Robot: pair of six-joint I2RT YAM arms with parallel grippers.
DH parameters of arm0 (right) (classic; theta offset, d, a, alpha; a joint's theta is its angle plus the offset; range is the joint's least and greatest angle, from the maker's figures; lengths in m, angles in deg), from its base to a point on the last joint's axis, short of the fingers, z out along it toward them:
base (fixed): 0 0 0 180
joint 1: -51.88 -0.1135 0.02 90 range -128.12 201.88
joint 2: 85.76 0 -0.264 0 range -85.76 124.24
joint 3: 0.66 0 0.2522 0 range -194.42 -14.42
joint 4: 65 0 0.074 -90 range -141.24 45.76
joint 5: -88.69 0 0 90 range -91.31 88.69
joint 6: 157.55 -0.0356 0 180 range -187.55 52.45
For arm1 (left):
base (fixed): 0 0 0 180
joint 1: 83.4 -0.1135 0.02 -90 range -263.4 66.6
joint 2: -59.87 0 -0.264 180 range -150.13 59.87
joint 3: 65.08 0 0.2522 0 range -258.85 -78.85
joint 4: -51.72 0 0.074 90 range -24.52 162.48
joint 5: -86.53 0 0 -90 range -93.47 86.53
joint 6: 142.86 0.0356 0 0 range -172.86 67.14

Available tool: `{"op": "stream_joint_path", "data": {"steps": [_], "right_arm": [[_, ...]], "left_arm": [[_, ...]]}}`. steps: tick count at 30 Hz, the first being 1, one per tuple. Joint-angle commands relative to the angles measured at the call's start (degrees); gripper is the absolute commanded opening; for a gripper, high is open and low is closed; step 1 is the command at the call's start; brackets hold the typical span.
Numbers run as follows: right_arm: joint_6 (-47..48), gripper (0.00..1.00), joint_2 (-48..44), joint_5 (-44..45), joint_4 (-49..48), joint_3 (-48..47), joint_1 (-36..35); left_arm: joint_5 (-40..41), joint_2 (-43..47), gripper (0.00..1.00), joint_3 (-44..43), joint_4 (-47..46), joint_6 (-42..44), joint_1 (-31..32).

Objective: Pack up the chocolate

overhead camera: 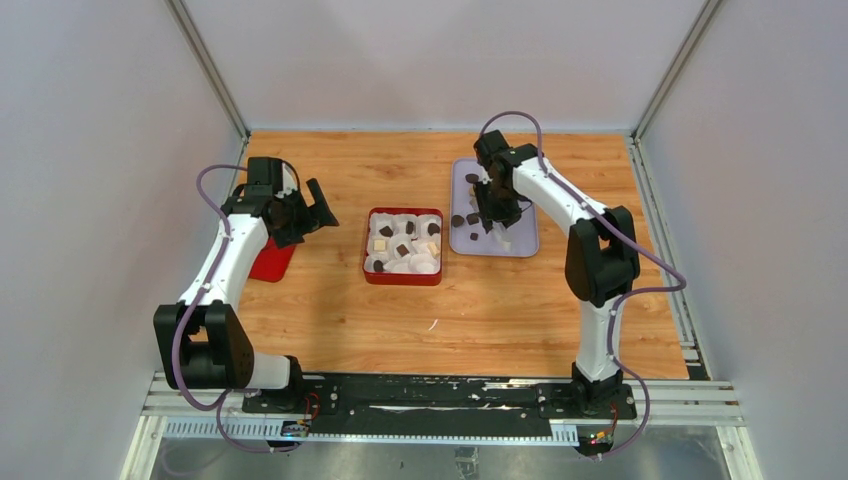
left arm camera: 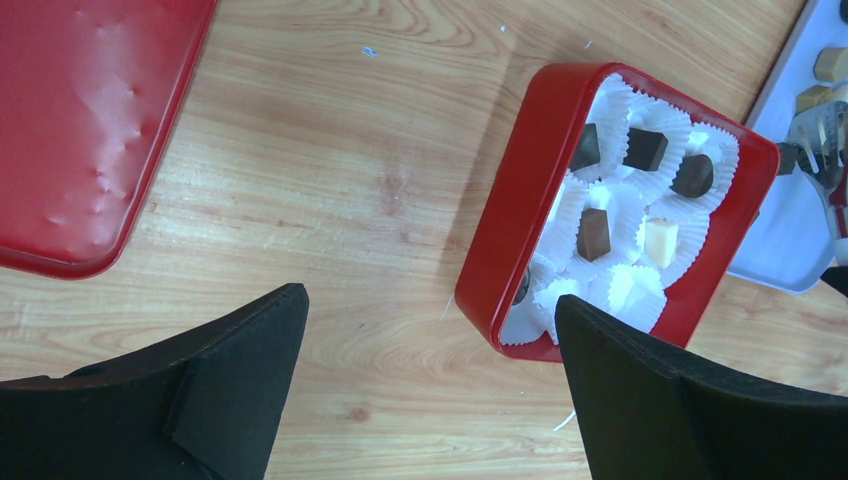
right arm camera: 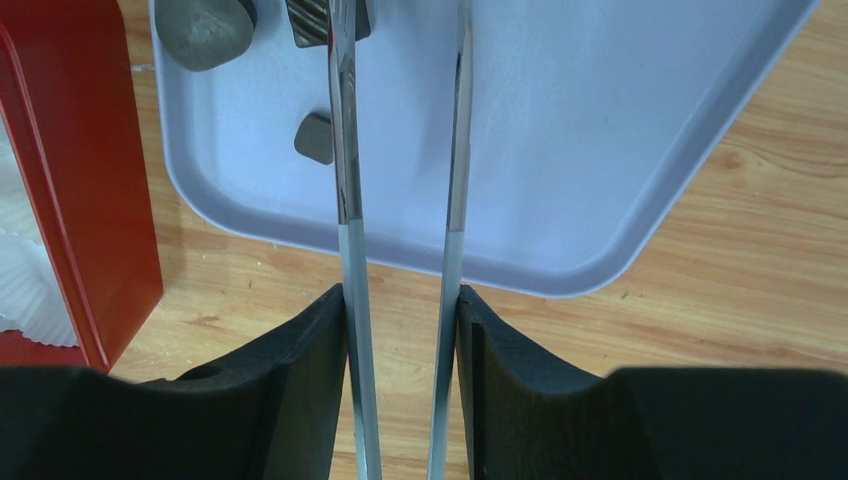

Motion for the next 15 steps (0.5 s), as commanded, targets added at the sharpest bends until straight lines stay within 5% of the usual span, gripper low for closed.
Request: {"op": "stream_joint_path", "data": {"steps": [1,8,15], "right_arm": [[0.49,0.44,2.00,0.64,1.91,-3.09,0.54],[0.53,0.13,-0.67,1.49,3.16,-3.19,0.54],[0.77,0.05,-7.16,0.52,4.73,-0.52,0.50]], "left_arm": [[0.29,-0.07,1.00,-0.50,0.15,0.26,-0.26],[0.26,-0.43,1.00,-0.95,-0.19,0.11,-0.26],[0.03,-1.56,1.00,-1.88,-0.24,0.17,-0.26]]}}
